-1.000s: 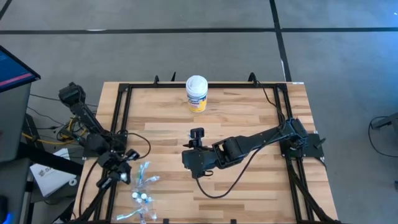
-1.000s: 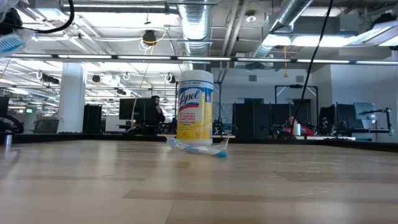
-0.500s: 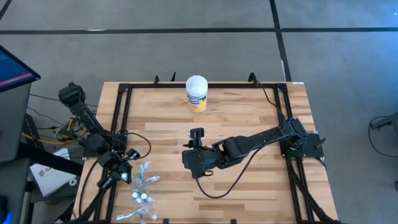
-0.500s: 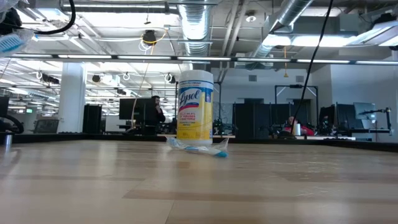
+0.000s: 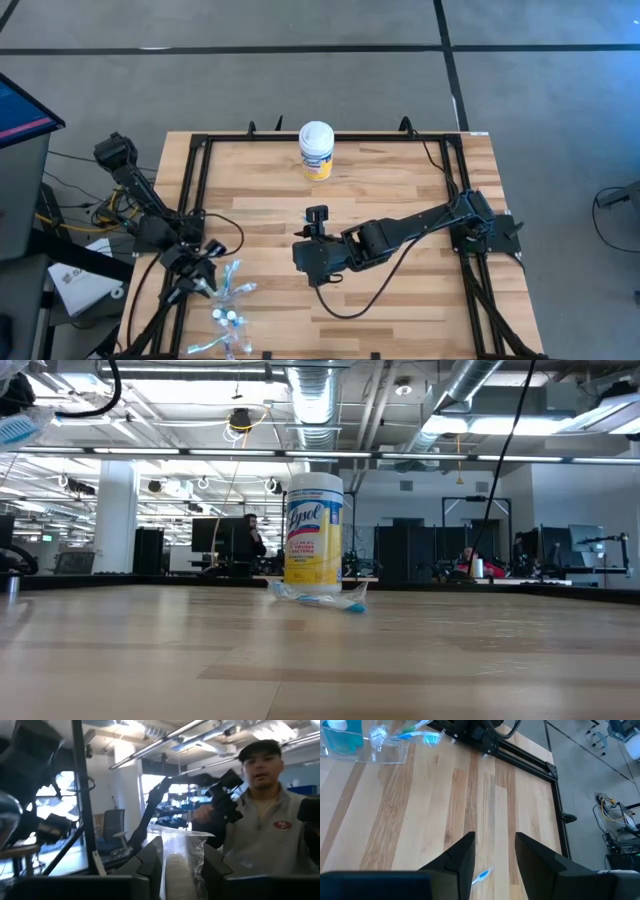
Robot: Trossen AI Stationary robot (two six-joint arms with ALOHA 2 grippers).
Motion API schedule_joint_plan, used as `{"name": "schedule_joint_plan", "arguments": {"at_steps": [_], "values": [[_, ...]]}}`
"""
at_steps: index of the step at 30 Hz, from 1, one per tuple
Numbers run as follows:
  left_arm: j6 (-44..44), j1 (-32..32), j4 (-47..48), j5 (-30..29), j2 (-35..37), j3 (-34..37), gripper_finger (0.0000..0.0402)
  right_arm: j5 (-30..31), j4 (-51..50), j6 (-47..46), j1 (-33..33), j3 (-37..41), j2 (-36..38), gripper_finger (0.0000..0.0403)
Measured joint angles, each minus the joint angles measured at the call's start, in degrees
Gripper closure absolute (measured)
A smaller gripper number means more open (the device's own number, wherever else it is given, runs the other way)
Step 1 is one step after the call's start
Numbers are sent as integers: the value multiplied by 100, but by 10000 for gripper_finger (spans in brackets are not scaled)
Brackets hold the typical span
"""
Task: Pick & Place toothbrushing station
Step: Put the green toothbrush into the transparent organizer
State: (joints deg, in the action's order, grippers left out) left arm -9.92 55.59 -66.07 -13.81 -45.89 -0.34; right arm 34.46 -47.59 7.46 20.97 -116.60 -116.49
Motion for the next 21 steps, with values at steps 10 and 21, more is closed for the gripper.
{"name": "schedule_joint_plan", "arguments": {"at_steps": [10,21], "values": [[186,0,199,-241,-2,0,338,-1,0,0,0,0,0,274],[477,0,416,-242,9,0,335,-2,0,0,-1,0,0,274]]}}
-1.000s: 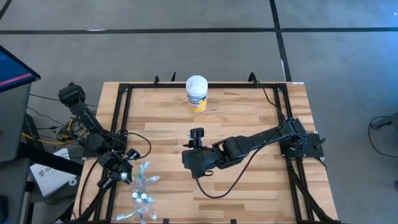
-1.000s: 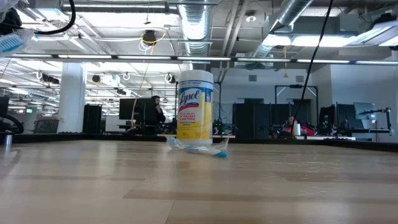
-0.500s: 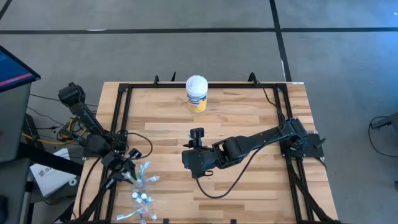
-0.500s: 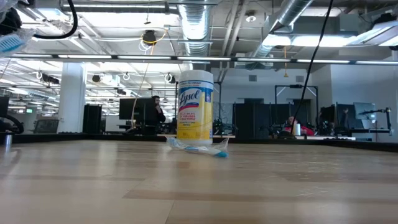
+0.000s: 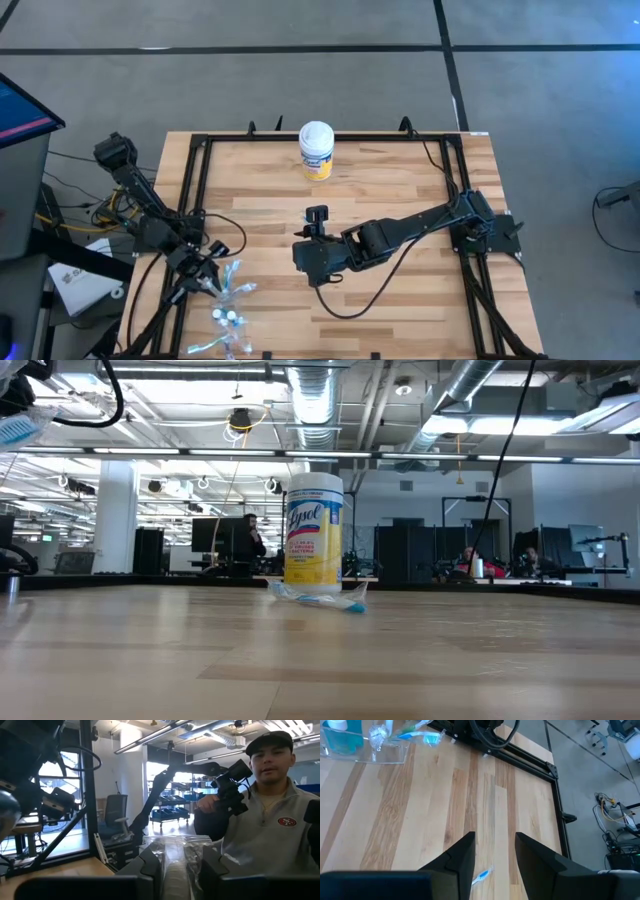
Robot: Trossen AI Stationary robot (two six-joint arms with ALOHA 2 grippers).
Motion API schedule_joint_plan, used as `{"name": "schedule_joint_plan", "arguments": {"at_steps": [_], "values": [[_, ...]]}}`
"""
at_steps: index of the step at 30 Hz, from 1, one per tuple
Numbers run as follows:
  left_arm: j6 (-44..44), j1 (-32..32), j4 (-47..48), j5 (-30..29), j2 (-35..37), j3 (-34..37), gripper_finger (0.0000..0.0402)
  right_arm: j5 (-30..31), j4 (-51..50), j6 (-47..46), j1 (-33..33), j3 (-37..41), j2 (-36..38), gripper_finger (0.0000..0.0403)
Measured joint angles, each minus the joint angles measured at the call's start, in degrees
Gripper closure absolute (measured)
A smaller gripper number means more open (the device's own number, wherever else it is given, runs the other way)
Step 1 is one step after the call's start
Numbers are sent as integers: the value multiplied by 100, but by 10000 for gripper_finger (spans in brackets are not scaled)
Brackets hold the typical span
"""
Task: Pick & Place toothbrushing station
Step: Put the green toothbrush into the transparent organizer
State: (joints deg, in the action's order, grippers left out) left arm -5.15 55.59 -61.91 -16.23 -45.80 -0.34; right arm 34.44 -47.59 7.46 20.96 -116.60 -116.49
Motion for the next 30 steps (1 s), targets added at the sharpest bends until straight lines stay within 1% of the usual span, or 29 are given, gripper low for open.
{"name": "schedule_joint_plan", "arguments": {"at_steps": [10,14,18,24,30], "values": [[13,0,2,-2,0,0,303,-2,-8,0,0,0,0,274],[121,0,139,-22,0,0,302,-2,-22,0,-1,0,0,274],[283,0,174,-177,0,0,325,-8,-22,0,-1,0,0,274],[292,0,353,-184,0,0,390,-10,-23,0,-1,0,0,274],[290,0,556,-184,0,0,398,-9,-24,0,-1,0,0,274]]}}
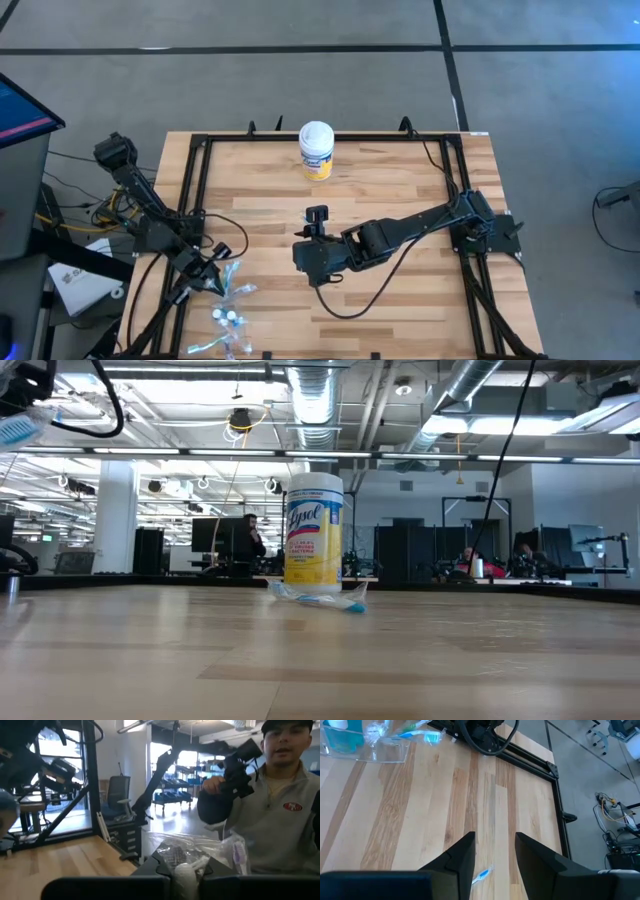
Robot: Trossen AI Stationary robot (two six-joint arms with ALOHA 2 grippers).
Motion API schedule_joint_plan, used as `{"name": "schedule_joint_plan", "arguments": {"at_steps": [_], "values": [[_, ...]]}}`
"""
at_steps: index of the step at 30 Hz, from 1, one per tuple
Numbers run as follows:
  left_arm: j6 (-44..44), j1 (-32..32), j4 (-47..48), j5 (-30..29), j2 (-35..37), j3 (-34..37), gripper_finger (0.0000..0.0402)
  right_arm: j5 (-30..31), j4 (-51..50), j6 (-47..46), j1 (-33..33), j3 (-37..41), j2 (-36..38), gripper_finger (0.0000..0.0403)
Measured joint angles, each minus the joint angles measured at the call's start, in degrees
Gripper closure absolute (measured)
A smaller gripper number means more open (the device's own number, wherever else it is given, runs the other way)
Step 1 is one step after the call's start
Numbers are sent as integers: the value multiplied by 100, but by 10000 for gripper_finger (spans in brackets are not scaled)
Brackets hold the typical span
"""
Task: Pick & Place toothbrushing station
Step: Put the green toothbrush into the transparent organizer
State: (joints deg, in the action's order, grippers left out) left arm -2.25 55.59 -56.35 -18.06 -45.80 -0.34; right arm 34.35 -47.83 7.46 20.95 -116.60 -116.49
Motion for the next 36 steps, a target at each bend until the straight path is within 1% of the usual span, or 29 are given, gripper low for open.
{"name": "schedule_joint_plan", "arguments": {"at_steps": [6,12,18,22,25,31,36], "values": [[14,0,139,2,-40,0,400,-1,-2,0,0,0,0,274],[28,0,148,6,-401,0,400,-2,-3,0,0,0,0,274],[204,0,97,4,-737,0,400,-2,-20,0,0,0,0,274],[269,0,89,4,-783,0,399,-2,-17,0,2,0,0,274],[554,0,84,4,-782,0,398,-2,-17,-1,2,0,0,274],[767,0,44,6,-782,0,384,-2,-15,0,2,0,0,274],[758,0,-50,7,-782,0,358,-2,-15,0,1,0,0,274]]}}
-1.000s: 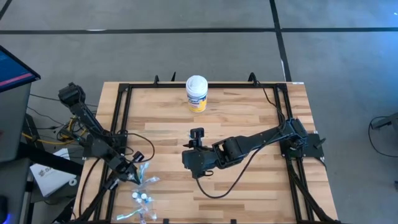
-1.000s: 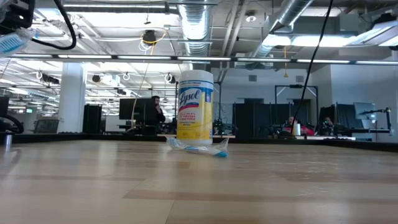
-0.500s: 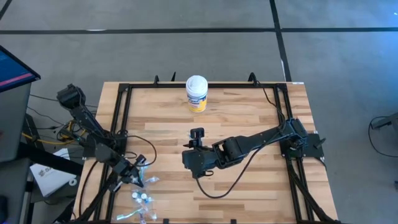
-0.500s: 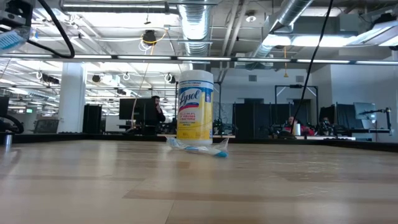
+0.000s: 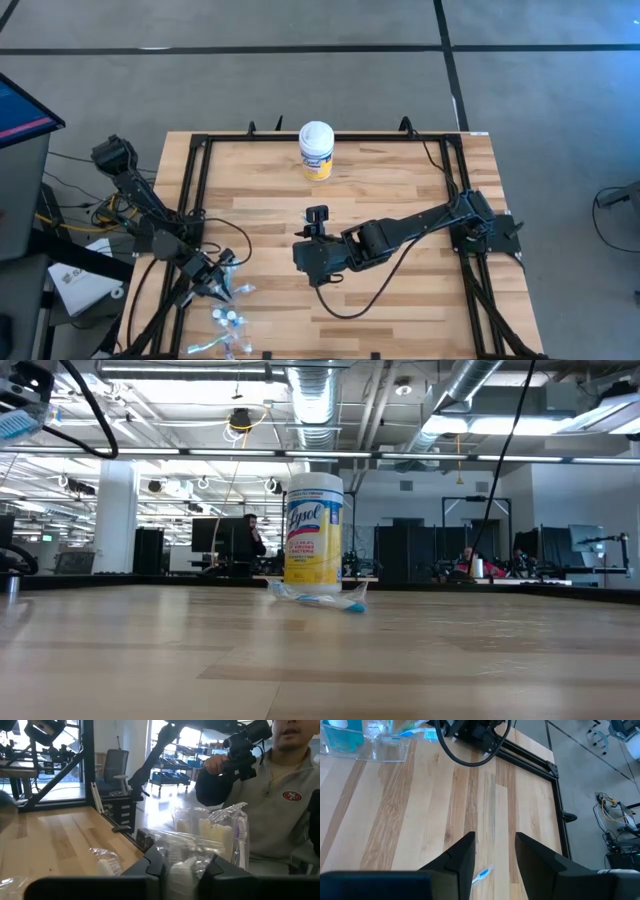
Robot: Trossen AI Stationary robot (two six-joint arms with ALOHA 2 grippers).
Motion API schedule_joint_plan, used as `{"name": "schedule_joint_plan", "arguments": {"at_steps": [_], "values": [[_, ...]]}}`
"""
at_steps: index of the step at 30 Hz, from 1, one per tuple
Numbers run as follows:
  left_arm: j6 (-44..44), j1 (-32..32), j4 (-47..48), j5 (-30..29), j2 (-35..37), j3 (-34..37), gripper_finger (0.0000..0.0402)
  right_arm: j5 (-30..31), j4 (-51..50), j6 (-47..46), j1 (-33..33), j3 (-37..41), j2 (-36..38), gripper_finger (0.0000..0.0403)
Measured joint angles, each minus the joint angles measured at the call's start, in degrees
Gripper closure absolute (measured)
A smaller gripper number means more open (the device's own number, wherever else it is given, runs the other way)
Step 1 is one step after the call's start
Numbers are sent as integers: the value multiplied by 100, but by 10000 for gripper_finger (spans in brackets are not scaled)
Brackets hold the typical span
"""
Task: Pick & Place toothbrushing station
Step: Put the green toothbrush into the transparent organizer
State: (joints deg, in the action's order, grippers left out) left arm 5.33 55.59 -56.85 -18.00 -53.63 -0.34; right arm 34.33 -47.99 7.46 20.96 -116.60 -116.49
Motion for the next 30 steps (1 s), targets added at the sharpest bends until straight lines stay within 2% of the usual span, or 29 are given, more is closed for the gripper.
{"name": "schedule_joint_plan", "arguments": {"at_steps": [8,14,22,30], "values": [[-56,0,-128,0,0,0,308,0,0,0,1,0,0,274],[-405,-2,-350,-18,0,0,289,0,2,0,1,0,0,274],[-934,-2,-769,-44,0,0,281,0,2,0,1,0,0,274],[-958,-7,-859,-411,0,0,299,0,0,0,1,0,0,274]]}}
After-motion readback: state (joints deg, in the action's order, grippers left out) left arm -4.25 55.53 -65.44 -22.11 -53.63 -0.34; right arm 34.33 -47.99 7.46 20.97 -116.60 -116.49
